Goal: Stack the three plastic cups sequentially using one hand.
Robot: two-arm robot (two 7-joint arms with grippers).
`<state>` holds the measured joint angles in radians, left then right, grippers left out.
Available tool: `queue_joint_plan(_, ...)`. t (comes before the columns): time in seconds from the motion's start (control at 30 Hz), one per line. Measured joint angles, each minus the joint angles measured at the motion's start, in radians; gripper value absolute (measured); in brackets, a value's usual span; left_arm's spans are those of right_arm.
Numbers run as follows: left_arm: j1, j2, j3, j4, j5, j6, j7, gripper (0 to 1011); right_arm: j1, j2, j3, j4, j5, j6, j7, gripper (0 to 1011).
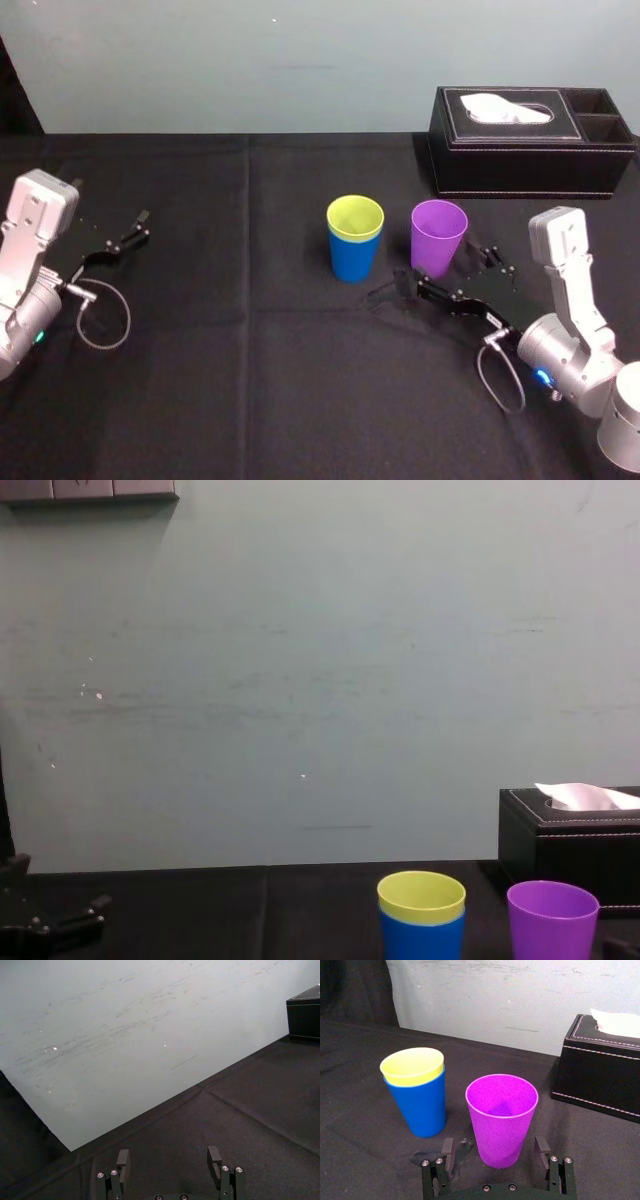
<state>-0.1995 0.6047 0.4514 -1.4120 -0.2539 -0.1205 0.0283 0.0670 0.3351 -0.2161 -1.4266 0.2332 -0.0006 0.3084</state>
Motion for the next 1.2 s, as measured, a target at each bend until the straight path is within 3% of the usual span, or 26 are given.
queue_joint_plan(0.47,0.000,0.000,0.000,0.000,0.000,0.000,0.000,1011,0.061,-0.036,-0.001,0.060,-0.002,-0.022,0.000,1003)
queue_joint_plan(1.2,0.000,0.000,0.000,0.000,0.000,0.000,0.000,1011,0.117,-0.072,-0.006,0.115,-0.004,-0.011,-0.016,1003)
